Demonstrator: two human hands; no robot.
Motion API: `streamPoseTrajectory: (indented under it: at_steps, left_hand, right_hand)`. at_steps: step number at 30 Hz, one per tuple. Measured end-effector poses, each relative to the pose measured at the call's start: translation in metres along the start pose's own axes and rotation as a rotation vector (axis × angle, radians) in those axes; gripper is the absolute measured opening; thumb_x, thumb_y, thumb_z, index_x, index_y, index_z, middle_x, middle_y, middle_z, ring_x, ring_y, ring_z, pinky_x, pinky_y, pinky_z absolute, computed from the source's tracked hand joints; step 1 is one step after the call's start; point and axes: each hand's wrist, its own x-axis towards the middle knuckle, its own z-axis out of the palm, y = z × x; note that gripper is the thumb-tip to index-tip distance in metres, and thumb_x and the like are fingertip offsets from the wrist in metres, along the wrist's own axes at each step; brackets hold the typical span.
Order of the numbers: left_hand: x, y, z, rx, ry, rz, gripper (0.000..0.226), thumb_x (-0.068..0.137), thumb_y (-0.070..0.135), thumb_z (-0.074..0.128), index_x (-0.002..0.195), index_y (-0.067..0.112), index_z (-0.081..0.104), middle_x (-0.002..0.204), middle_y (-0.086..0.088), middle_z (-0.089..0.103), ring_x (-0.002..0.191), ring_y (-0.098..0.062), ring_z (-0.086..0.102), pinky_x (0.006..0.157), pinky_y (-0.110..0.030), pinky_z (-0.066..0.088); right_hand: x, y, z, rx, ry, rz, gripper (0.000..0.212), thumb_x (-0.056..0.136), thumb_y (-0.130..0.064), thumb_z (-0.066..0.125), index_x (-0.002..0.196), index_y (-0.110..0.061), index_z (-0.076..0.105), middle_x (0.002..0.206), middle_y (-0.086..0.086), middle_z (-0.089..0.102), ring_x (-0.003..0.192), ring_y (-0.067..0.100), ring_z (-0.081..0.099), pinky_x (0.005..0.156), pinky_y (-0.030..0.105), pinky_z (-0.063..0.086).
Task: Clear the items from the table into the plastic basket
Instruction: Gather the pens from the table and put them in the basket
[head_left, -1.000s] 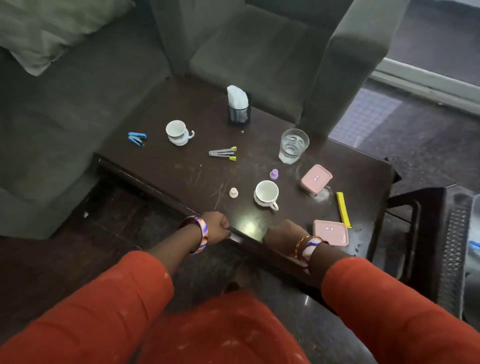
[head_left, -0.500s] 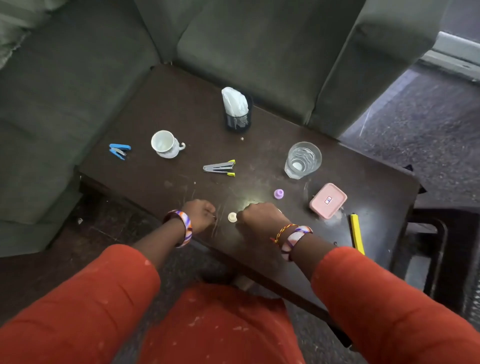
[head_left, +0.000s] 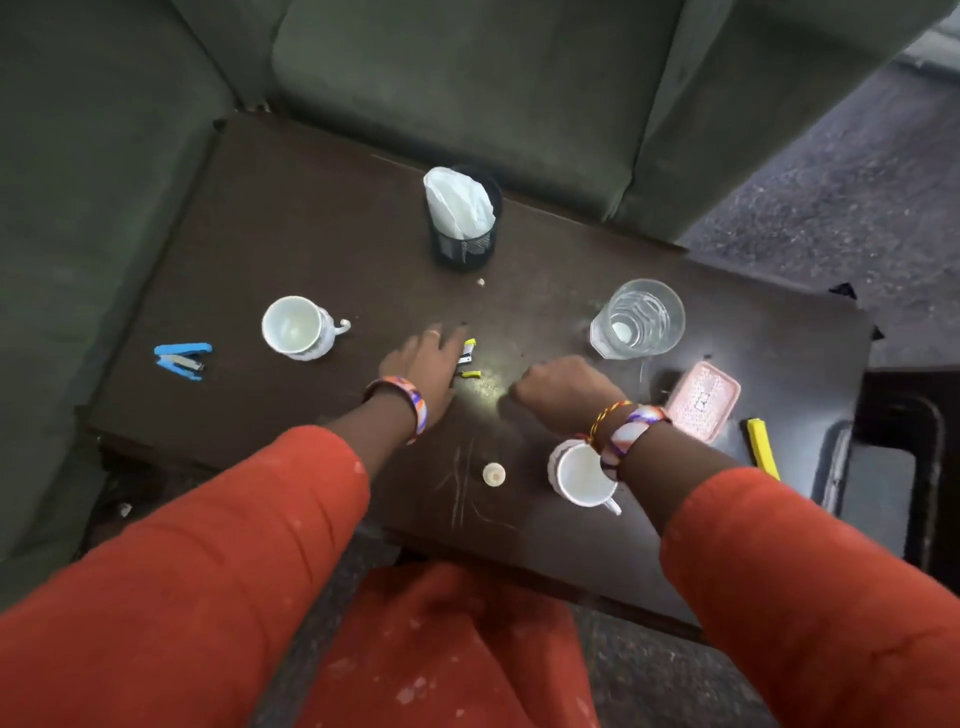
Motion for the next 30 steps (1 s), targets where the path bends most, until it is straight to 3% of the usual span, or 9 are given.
streamPoseTrajectory:
  at_steps: [2,7,12,15,17,20,24,27,30]
  left_hand:
    - [0.016,0.003,0.004,0.043,-0.044,0.050,0.075,0.084,0.014,0.056,0.145,0.029,0.014,0.145,-0.016,0.032,0.127,-0.038,0.041,0.098,-0.043,0.043]
    - [0.023,0.000,0.010,0.067,-0.029,0.140,0.037,0.090,0.008,0.038,0.125,0.019,0.046,0.123,-0.019,0.043,0.110,-0.039,0.049,0.082,-0.043,0.047]
    - [0.002,0.019,-0.012,-0.141,0.057,0.159,0.037,0.083,0.016,0.053,0.120,0.017,0.053,0.107,-0.021,0.053,0.097,-0.041,0.057,0.077,-0.042,0.051]
    - [-0.019,0.069,-0.032,-0.369,0.182,0.305,0.044,0.075,0.028,0.056,0.118,0.017,0.060,0.095,-0.023,0.060,0.087,-0.040,0.062,0.076,-0.039,0.051]
    - [-0.029,0.112,-0.043,-0.476,0.200,0.378,0.049,0.072,0.031,0.057,0.119,0.019,0.061,0.092,-0.019,0.062,0.084,-0.035,0.062,0.075,-0.032,0.049]
    - [-0.033,0.176,-0.050,-0.589,0.155,0.414,0.061,0.066,0.025,0.060,0.127,0.020,0.054,0.096,-0.015,0.064,0.083,-0.028,0.059,0.077,-0.026,0.044]
    - [-0.020,0.247,-0.040,-0.635,0.041,0.288,0.071,0.070,0.011,0.069,0.134,0.014,0.042,0.094,-0.010,0.062,0.073,-0.025,0.054,0.077,-0.028,0.049]
    - [-0.011,0.274,-0.024,-0.613,0.031,0.178,0.065,0.072,0.011,0.069,0.131,0.008,0.043,0.103,-0.012,0.065,0.092,-0.030,0.062,0.078,-0.028,0.046]
    - [-0.006,0.296,-0.010,-0.619,0.006,0.056,0.054,0.073,0.009,0.070,0.123,0.006,0.051,0.101,-0.011,0.065,0.098,-0.029,0.063,0.073,-0.022,0.041]
  right_hand:
    - [0.006,0.006,-0.002,0.010,0.005,0.039,0.032,0.091,-0.010,0.036,0.106,-0.007,0.065,0.109,0.014,0.068,0.102,0.035,0.064,0.073,0.038,0.051]
    - [-0.004,0.013,-0.003,0.057,0.011,0.117,0.030,0.093,-0.013,0.036,0.108,-0.008,0.062,0.109,0.014,0.068,0.101,0.036,0.064,0.071,0.038,0.049]
    - [-0.070,0.030,0.008,0.174,0.025,0.289,0.027,0.091,-0.014,0.037,0.106,-0.009,0.059,0.107,0.015,0.067,0.097,0.036,0.064,0.062,0.034,0.038]
    - [-0.123,0.040,0.037,0.184,-0.027,0.444,0.025,0.089,-0.008,0.038,0.106,-0.010,0.057,0.105,0.013,0.067,0.096,0.035,0.065,0.056,0.031,0.041]
    - [-0.149,0.054,0.062,0.291,0.002,0.646,0.029,0.088,-0.009,0.040,0.111,-0.011,0.057,0.109,0.015,0.066,0.099,0.035,0.063,0.070,0.037,0.049]
    - [-0.176,0.077,0.095,0.581,0.102,0.958,0.033,0.087,-0.010,0.044,0.117,-0.012,0.058,0.117,0.018,0.062,0.108,0.036,0.058,0.085,0.039,0.049]
    - [-0.185,0.102,0.130,0.857,0.094,1.054,0.030,0.083,-0.015,0.059,0.111,-0.007,0.059,0.119,0.020,0.060,0.111,0.037,0.056,0.085,0.037,0.047]
    - [-0.177,0.109,0.155,0.899,0.072,0.997,0.029,0.082,-0.015,0.061,0.109,-0.008,0.059,0.117,0.019,0.061,0.111,0.038,0.058,0.082,0.037,0.047]
    - [-0.174,0.117,0.176,0.863,0.125,0.982,0.033,0.087,-0.010,0.051,0.119,-0.006,0.050,0.121,0.022,0.058,0.112,0.040,0.057,0.085,0.041,0.048]
